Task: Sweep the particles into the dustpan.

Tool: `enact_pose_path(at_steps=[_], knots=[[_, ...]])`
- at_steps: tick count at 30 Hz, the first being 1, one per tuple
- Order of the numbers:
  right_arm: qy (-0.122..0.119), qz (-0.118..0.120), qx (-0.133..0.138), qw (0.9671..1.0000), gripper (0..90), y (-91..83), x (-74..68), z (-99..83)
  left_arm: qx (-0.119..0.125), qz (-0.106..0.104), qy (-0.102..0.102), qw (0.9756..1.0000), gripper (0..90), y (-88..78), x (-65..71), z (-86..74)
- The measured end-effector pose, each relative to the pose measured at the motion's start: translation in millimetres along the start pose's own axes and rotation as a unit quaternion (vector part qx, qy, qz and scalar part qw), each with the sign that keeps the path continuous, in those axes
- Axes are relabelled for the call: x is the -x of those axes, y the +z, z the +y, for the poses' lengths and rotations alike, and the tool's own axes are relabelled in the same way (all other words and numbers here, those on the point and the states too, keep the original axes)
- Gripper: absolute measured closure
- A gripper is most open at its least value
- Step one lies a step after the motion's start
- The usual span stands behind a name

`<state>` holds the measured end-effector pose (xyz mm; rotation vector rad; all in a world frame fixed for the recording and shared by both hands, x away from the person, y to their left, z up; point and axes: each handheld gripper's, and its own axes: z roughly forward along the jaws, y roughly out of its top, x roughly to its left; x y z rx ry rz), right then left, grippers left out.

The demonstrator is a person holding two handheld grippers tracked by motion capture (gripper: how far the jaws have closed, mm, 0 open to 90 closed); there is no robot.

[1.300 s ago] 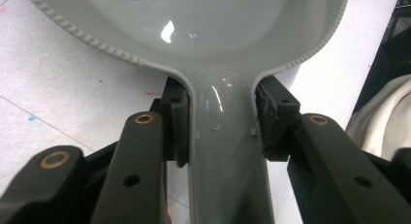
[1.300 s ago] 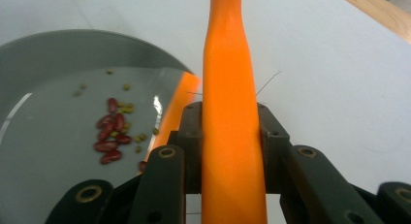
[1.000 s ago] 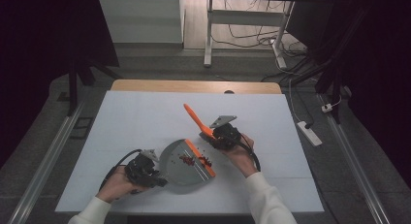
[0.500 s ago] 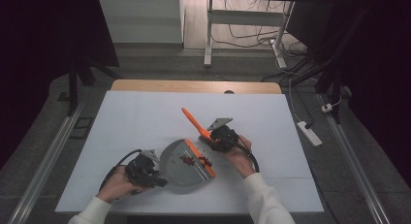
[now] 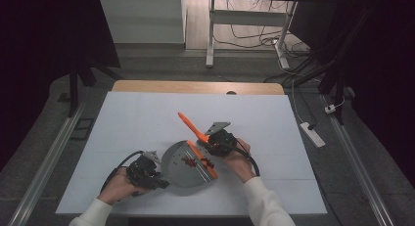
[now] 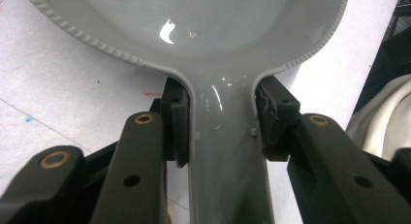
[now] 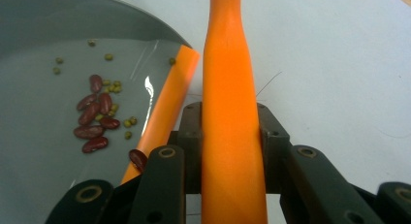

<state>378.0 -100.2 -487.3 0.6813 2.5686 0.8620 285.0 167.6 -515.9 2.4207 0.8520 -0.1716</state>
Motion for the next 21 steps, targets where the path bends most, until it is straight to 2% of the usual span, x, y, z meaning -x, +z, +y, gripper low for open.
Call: enact_pose_path(at_steps=[5,8,18,21], knots=[[-0.002,0.002,0.002,1.0,69.8,0.0,-3.3,0.1,0.0,0.001,0.0,1.0,61.7,0.1,0.4,0.0],[0.002,0.012,0.006,0.9999,69.8,-0.2,-4.6,0.0,-0.001,0.001,0.0,1.0,61.7,0.2,0.4,0.0],[-0.012,0.018,0.012,0.9997,69.8,0.8,-17.4,2.8,-0.003,0.001,0.001,1.0,61.7,0.6,0.5,0.2],[-0.007,0.026,0.017,0.9995,69.8,-0.1,-19.7,3.7,-0.003,0.001,0.002,1.0,61.7,0.5,0.6,0.1]])
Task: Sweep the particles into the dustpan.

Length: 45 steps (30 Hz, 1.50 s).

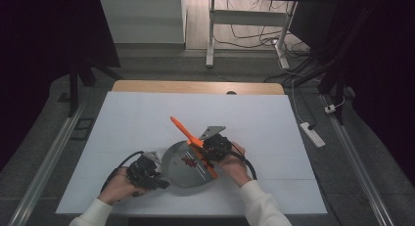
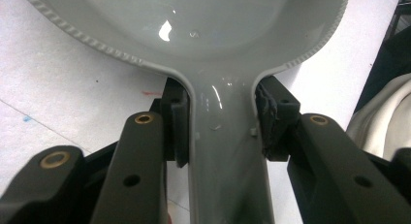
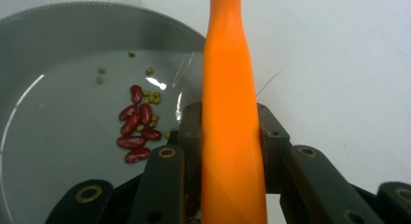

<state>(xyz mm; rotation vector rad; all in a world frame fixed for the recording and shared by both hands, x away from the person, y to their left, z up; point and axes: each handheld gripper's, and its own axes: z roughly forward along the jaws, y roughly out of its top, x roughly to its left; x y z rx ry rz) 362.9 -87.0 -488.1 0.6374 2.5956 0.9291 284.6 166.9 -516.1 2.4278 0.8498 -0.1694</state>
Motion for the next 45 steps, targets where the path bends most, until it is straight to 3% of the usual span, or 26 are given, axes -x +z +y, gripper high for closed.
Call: enact_pose_path(at_steps=[2,4,7,10,24,30,31,35,40,45], knots=[[0.002,0.005,0.004,1.0,69.8,-0.5,-0.5,0.5,0.0,-0.001,0.0,1.0,61.7,0.1,-0.2,0.0],[0.008,0.034,0.018,0.9992,69.8,-2.4,-3.0,2.7,-0.001,0.0,0.0,1.0,61.7,0.2,-0.1,0.1],[0.009,0.051,0.033,0.9981,69.8,-4.4,-3.7,3.9,0.001,0.0,0.0,1.0,61.7,-0.1,-0.1,0.0],[0.023,0.037,0.056,0.9975,69.8,-10.3,1.7,5.0,0.001,0.0,0.0,1.0,61.7,0.1,-0.1,-0.1],[0.033,-0.013,0.052,0.998,69.8,-29.1,15.8,-4.9,0.003,0.0,-0.001,1.0,61.7,-0.5,0.3,-0.3],[0.048,-0.049,0.04,0.9968,69.8,-31.8,31.3,-14.0,0.003,-0.001,0.001,1.0,61.7,-2.4,1.9,-1.8],[0.05,-0.062,0.032,0.9963,69.8,-28.0,40.0,-13.4,0.003,-0.001,0.0,1.0,61.7,-2.7,2.4,-2.1],[0.055,-0.072,0.014,0.9958,69.8,-16.1,55.1,-9.1,0.001,-0.001,0.002,1.0,61.7,-3.9,2.8,-3.6],[0.058,-0.076,-0.019,0.9952,69.8,5.5,69.6,-0.2,0.001,-0.004,0.004,1.0,61.6,-5.2,1.5,-5.9],[0.047,-0.06,-0.033,0.9965,69.8,10.5,63.7,3.8,0.001,-0.003,0.005,1.0,61.7,-5.7,1.8,-6.6]])
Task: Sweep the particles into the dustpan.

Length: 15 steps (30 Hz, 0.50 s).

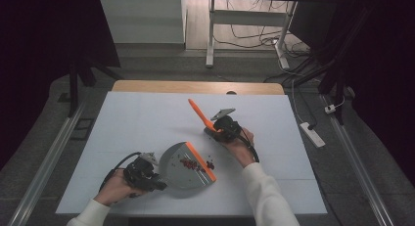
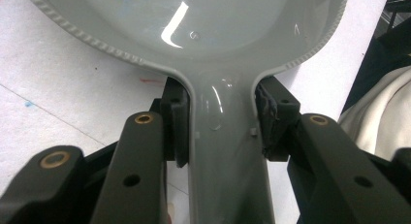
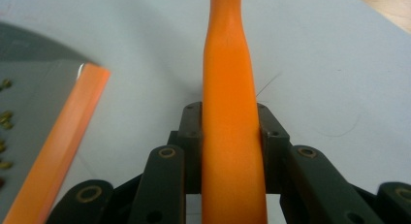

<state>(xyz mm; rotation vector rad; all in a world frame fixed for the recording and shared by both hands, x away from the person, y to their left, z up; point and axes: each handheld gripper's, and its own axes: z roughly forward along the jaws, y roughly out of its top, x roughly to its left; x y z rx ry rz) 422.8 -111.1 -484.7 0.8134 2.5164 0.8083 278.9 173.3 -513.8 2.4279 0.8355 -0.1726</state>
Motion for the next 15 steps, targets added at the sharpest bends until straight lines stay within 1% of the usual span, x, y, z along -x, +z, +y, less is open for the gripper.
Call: enact_pose_path(at_steps=[2,4,6,8,13,15], knots=[[-0.007,0.004,-0.001,1.0,69.8,-2.0,-4.5,-1.8,0.0,0.0,0.0,1.0,61.7,0.0,0.1,0.0],[-0.012,0.014,0.001,0.9998,69.9,-4.6,-6.7,-4.6,0.0,0.001,-0.001,1.0,61.7,0.2,0.2,0.1],[-0.025,0.023,0.001,0.9994,69.9,-7.5,-9.0,-7.2,0.0,0.0,-0.002,1.0,61.7,0.6,0.2,0.2],[-0.033,0.032,0.002,0.999,69.9,-10.1,-11.6,-9.1,-0.001,0.0,-0.002,1.0,61.7,0.9,-0.2,0.4],[-0.035,0.047,0.01,0.9982,69.9,-15.5,-18.5,-15.0,-0.001,0.0,-0.002,1.0,61.7,1.7,-0.2,0.5],[-0.039,0.048,0.013,0.998,69.9,-17.4,-22.5,-17.0,-0.002,0.001,-0.002,1.0,61.7,1.5,-0.1,0.5]])
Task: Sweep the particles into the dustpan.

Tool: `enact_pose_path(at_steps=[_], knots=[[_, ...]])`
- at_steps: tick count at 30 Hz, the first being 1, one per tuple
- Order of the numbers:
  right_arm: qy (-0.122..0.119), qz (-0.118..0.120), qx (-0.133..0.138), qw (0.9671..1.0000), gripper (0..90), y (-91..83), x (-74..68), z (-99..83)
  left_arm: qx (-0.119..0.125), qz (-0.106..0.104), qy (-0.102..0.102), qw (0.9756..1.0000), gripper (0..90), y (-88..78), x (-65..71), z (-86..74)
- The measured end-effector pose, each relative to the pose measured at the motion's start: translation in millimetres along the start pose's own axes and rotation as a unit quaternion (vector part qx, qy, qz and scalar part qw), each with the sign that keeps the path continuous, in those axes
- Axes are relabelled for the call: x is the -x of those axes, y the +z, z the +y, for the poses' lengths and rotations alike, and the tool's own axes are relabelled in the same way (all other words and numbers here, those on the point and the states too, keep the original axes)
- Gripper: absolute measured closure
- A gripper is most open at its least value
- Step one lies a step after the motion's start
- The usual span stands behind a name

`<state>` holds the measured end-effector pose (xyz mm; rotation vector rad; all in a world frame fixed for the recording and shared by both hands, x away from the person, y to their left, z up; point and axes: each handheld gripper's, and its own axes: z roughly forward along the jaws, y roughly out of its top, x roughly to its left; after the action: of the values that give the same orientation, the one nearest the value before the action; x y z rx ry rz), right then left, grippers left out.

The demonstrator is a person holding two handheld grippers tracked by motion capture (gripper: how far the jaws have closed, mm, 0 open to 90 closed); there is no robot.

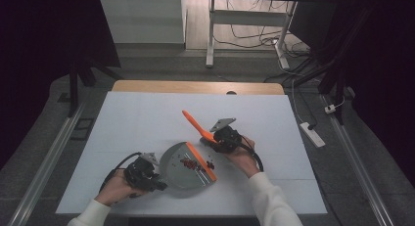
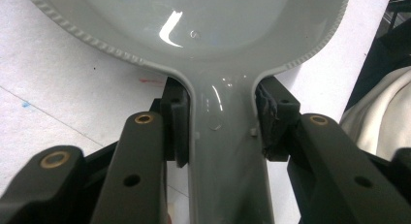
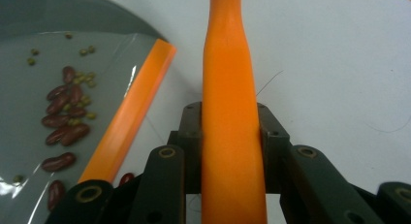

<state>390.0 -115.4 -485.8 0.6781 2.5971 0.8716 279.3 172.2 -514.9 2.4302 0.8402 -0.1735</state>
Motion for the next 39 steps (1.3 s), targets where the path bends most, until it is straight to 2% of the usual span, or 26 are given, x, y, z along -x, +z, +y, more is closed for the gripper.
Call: enact_pose_path(at_steps=[9,28,31,36,37,38,39], knots=[[-0.009,0.005,0.011,0.9999,69.9,-1.9,-13.2,-2.6,0.002,0.001,-0.002,1.0,61.7,0.4,0.3,0.2],[-0.001,0.018,0.034,0.9993,69.8,-2.7,-33.5,-4.5,0.0,0.001,-0.001,1.0,61.7,1.5,0.6,1.0],[0.008,0.034,0.042,0.9985,69.9,-2.9,-36.1,-3.6,0.0,0.001,-0.001,1.0,61.7,1.5,0.7,1.0],[0.008,0.053,0.054,0.9971,69.8,-3.1,-41.8,0.2,0.0,0.003,-0.001,1.0,61.7,1.4,0.9,1.0],[0.011,0.068,0.062,0.9957,69.9,-3.7,-43.8,1.9,0.0,0.002,-0.001,1.0,61.7,1.5,0.8,1.0],[0.011,0.068,0.062,0.9957,69.9,-3.7,-43.8,1.9,0.0,0.002,-0.001,1.0,61.7,1.4,0.8,0.9],[0.012,0.078,0.07,0.9944,69.8,-4.9,-44.3,2.4,0.001,0.002,-0.001,1.0,61.7,1.3,0.8,0.9]])
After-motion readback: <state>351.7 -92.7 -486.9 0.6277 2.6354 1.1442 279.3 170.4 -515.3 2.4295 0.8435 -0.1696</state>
